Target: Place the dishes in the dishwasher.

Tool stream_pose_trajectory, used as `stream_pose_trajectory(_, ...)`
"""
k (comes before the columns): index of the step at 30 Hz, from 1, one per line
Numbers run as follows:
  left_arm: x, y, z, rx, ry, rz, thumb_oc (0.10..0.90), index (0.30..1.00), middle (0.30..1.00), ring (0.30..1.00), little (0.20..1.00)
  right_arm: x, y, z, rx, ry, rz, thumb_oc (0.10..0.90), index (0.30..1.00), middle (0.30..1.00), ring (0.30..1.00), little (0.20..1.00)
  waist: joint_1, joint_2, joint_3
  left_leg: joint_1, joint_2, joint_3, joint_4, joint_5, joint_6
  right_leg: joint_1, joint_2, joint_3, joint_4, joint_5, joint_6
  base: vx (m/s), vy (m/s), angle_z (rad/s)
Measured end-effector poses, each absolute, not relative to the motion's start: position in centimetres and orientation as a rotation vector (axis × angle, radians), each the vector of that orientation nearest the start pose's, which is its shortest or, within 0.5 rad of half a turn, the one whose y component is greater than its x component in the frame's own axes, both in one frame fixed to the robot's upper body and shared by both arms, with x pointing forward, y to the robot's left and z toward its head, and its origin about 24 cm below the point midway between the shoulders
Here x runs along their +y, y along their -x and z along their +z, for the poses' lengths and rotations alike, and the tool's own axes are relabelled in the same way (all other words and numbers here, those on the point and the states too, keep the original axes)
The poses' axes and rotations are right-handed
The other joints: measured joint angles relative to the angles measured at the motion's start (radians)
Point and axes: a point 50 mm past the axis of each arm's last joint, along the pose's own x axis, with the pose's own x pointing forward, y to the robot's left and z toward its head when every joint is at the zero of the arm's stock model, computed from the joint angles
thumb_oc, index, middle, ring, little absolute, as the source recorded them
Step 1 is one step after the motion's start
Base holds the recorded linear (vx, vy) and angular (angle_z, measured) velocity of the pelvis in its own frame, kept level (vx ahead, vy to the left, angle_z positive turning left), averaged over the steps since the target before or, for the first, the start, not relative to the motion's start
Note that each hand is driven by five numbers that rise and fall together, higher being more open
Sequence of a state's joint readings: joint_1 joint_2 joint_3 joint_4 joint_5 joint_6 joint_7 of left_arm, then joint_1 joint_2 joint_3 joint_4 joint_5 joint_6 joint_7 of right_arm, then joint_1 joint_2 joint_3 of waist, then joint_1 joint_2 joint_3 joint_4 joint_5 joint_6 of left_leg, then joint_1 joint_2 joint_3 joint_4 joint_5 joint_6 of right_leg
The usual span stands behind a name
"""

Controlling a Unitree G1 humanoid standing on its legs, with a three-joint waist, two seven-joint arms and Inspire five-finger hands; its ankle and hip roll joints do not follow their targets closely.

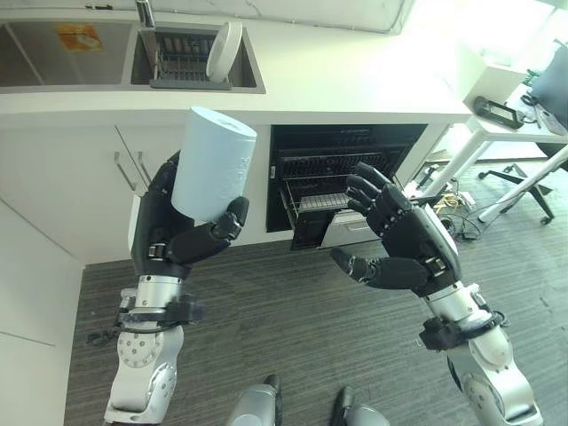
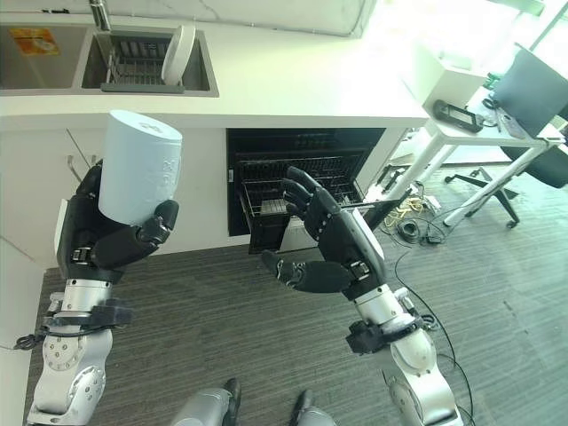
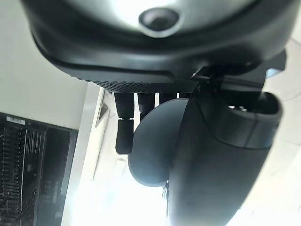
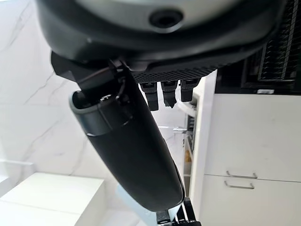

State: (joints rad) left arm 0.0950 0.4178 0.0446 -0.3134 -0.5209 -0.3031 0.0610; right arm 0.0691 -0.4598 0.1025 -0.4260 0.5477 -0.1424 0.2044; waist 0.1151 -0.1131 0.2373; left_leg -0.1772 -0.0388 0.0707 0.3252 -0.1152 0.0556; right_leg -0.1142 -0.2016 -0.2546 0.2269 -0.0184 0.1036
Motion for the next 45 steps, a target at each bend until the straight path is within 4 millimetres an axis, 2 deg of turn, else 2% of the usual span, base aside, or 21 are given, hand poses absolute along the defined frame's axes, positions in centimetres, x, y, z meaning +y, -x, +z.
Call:
stream_pose_trajectory(2,21.7,-21.8,13.8,-0.510,0.150,-0.005,0.400,0.300,0.300,0.300,0.300,-16.8,-22.0,14.0,-0.401,-0.084,0.470,0.800,0.900,0.900,0.900,0.900,-0.011,0.018,0.001,0.027,0.009,-0.026,-0.048,0.028,-0.031,0.016,0.030,-0.009,0.010,-0.023,-0.025,0.18,-0.437,0.33)
stream_pose_trajectory(3,21.0,-21.7,14.2,-0.525,0.166,-0.028,0.400,0.300,0.300,0.300,0.300,-17.1,-22.0,13.9,-0.379,-0.060,0.472,0.800,0.900,0.900,0.900,0.900,-0.032,0.024,0.001,0.073,0.019,-0.047,-0.151,0.089,-0.069,0.025,0.044,-0.003,0.018,-0.052,-0.058,0.14,-0.344,0.54)
stream_pose_trajectory(5,20.6,-21.8,14.1,-0.523,0.178,-0.041,0.400,0.300,0.300,0.300,0.300,-17.3,-22.0,13.8,-0.373,-0.055,0.466,0.800,0.900,0.900,0.900,0.900,-0.031,0.033,0.003,0.075,0.020,-0.046,-0.175,0.113,-0.079,0.035,0.054,-0.022,0.027,-0.063,-0.070,0.11,-0.205,0.69)
stream_pose_trajectory(7,18.9,-22.3,13.5,-0.490,0.224,-0.107,0.400,0.300,0.300,0.300,0.300,-18.1,-22.3,12.7,-0.315,-0.052,0.414,0.800,0.900,0.900,0.900,0.900,-0.056,0.049,0.002,0.097,0.025,0.048,-0.213,0.179,-0.075,0.053,0.029,-0.077,0.104,-0.142,-0.091,0.10,-0.027,1.07)
stream_pose_trajectory(11,18.6,-21.8,12.7,-0.460,0.214,-0.148,0.400,0.300,0.300,0.300,0.300,-18.0,-23.0,12.5,-0.320,-0.089,0.368,0.800,0.900,0.900,0.900,0.900,-0.031,0.112,0.001,0.030,0.053,0.076,-0.101,0.086,-0.057,0.000,0.039,-0.096,0.208,-0.227,-0.092,0.16,0.035,0.17)
stream_pose_trajectory(13,18.7,-21.7,12.5,-0.454,0.215,-0.156,0.400,0.300,0.300,0.300,0.300,-17.8,-22.9,12.2,-0.318,-0.100,0.353,0.800,0.900,0.900,0.900,0.900,-0.035,0.130,0.004,-0.040,0.097,0.077,0.015,0.040,-0.106,0.001,0.064,-0.098,0.204,-0.234,-0.101,0.23,0.068,-0.02)
stream_pose_trajectory(15,18.4,-21.9,12.3,-0.451,0.213,-0.192,0.400,0.300,0.300,0.300,0.300,-18.1,-22.6,11.8,-0.294,-0.086,0.341,0.800,0.900,0.900,0.900,0.900,-0.030,0.123,0.011,-0.157,0.102,0.021,0.057,0.026,-0.128,0.029,0.081,-0.099,0.193,-0.237,-0.138,0.25,0.160,-0.21)
stream_pose_trajectory(18,18.1,-22.5,12.8,-0.472,0.213,-0.209,0.400,0.300,0.300,0.300,0.300,-18.3,-22.6,12.1,-0.301,-0.075,0.332,0.800,0.900,0.900,0.900,0.900,-0.030,0.120,0.004,-0.157,0.106,0.009,-0.003,0.048,-0.104,0.062,0.087,-0.072,0.199,-0.262,-0.107,0.20,0.184,-0.35)
stream_pose_trajectory(21,18.5,-22.5,13.0,-0.477,0.199,-0.194,0.400,0.300,0.300,0.300,0.300,-18.6,-21.0,12.9,-0.334,-0.072,0.345,0.800,0.900,0.900,0.900,0.900,-0.035,0.099,-0.007,-0.121,0.049,0.045,-0.002,0.080,-0.060,0.093,0.053,0.003,0.185,-0.274,-0.033,0.22,0.176,-0.40)
stream_pose_trajectory(22,18.5,-22.6,13.0,-0.479,0.199,-0.195,0.400,0.300,0.300,0.300,0.300,-18.7,-20.7,13.0,-0.341,-0.069,0.348,0.800,0.900,0.900,0.900,0.900,-0.052,0.099,-0.008,-0.095,0.029,0.051,0.000,0.108,-0.007,0.130,0.036,0.003,0.167,-0.263,-0.015,0.29,0.206,0.04)
stream_pose_trajectory(23,18.3,-23.0,13.7,-0.506,0.190,-0.215,0.400,0.300,0.300,0.300,0.300,-18.8,-20.7,13.0,-0.346,-0.077,0.339,0.800,0.900,0.900,0.900,0.900,-0.060,0.069,-0.016,-0.086,-0.006,0.058,0.016,0.068,0.043,0.167,0.019,0.015,0.122,-0.266,0.003,0.34,0.240,0.15)
stream_pose_trajectory(28,18.5,-23.2,14.0,-0.517,0.177,-0.211,0.400,0.300,0.300,0.300,0.300,-18.1,-21.6,13.6,-0.387,-0.105,0.349,0.800,0.900,0.900,0.900,0.900,-0.024,0.042,-0.025,-0.051,-0.018,0.057,0.038,0.023,0.088,0.214,0.016,-0.040,0.083,-0.180,0.025,0.20,0.100,0.05)
stream_pose_trajectory(29,18.7,-23.2,14.0,-0.517,0.174,-0.204,0.400,0.300,0.300,0.300,0.300,-17.8,-21.9,13.3,-0.378,-0.115,0.354,0.800,0.900,0.900,0.900,0.900,-0.025,0.040,-0.024,-0.025,-0.013,0.037,0.016,0.021,0.092,0.202,0.024,-0.009,0.115,-0.182,0.036,0.16,-0.012,0.19)
stream_pose_trajectory(35,18.9,-23.3,14.1,-0.522,0.171,-0.194,0.400,0.300,0.300,0.300,0.300,-18.0,-21.8,13.1,-0.364,-0.106,0.356,0.800,0.900,0.900,0.900,0.900,-0.019,0.023,-0.023,-0.035,-0.016,0.022,0.002,0.014,0.080,0.016,-0.016,0.072,0.103,-0.173,0.039,0.10,-0.131,0.10)
stream_pose_trajectory(38,18.8,-23.5,13.8,-0.509,0.153,-0.181,0.400,0.300,0.300,0.300,0.300,-17.8,-21.7,13.1,-0.366,-0.103,0.379,0.800,0.900,0.900,0.900,0.900,-0.034,0.010,-0.021,-0.054,-0.007,-0.001,0.008,0.019,0.072,-0.043,-0.089,0.109,0.008,-0.063,0.078,0.13,-0.373,0.33)
stream_pose_trajectory(40,19.4,-23.8,13.9,-0.511,0.082,-0.122,0.400,0.300,0.300,0.300,0.300,-16.4,-22.3,13.9,-0.402,-0.123,0.433,0.800,0.900,0.900,0.900,0.900,-0.026,-0.008,-0.009,-0.090,0.019,-0.024,0.035,0.019,0.040,-0.094,-0.134,0.065,0.010,0.018,0.106,0.12,-0.489,0.17)
stream_pose_trajectory(41,19.7,-23.8,14.0,-0.503,0.058,-0.109,0.400,0.300,0.300,0.300,0.300,-15.6,-22.5,14.1,-0.413,-0.130,0.477,0.800,0.900,0.900,0.900,0.900,-0.025,-0.029,0.009,-0.100,0.044,-0.035,0.057,0.019,0.040,-0.062,-0.114,0.042,-0.041,0.031,0.099,0.26,-0.777,0.30)
stream_pose_trajectory(42,19.9,-23.8,13.7,-0.498,0.056,-0.093,0.400,0.300,0.300,0.300,0.300,-15.5,-22.5,13.9,-0.406,-0.137,0.483,0.800,0.900,0.900,0.900,0.900,-0.007,-0.053,0.014,-0.100,0.040,-0.068,0.073,0.016,-0.001,-0.036,-0.105,0.039,-0.033,0.029,0.099,0.37,-0.936,0.65)
stream_pose_trajectory(43,19.9,-23.7,13.8,-0.494,0.064,-0.058,0.400,0.300,0.300,0.300,0.300,-14.7,-22.5,14.0,-0.391,-0.159,0.489,0.800,0.900,0.900,0.900,0.900,0.031,-0.057,0.024,-0.121,0.078,-0.137,0.066,0.031,-0.063,0.014,0.015,-0.035,0.008,-0.033,0.020,0.44,-0.628,1.35)
stream_pose_trajectory(44,20.3,-23.4,14.5,-0.521,0.059,-0.030,0.400,0.300,0.300,0.300,0.300,-14.1,-23.1,16.0,-0.436,-0.073,0.573,0.800,0.900,0.900,0.900,0.900,0.057,-0.043,0.052,-0.111,0.175,-0.065,0.019,0.031,-0.081,0.109,0.099,-0.119,-0.077,-0.024,-0.024,0.41,-0.400,1.55)
stream_pose_trajectory(45,21.0,-22.7,14.2,-0.506,0.064,0.013,0.400,0.300,0.300,0.300,0.300,-13.9,-23.7,16.6,-0.437,-0.038,0.593,0.800,0.900,0.900,0.900,0.900,0.071,-0.033,0.053,-0.055,0.227,0.040,-0.027,0.031,-0.081,0.129,0.088,-0.139,-0.025,-0.077,-0.039,0.34,-0.285,1.25)
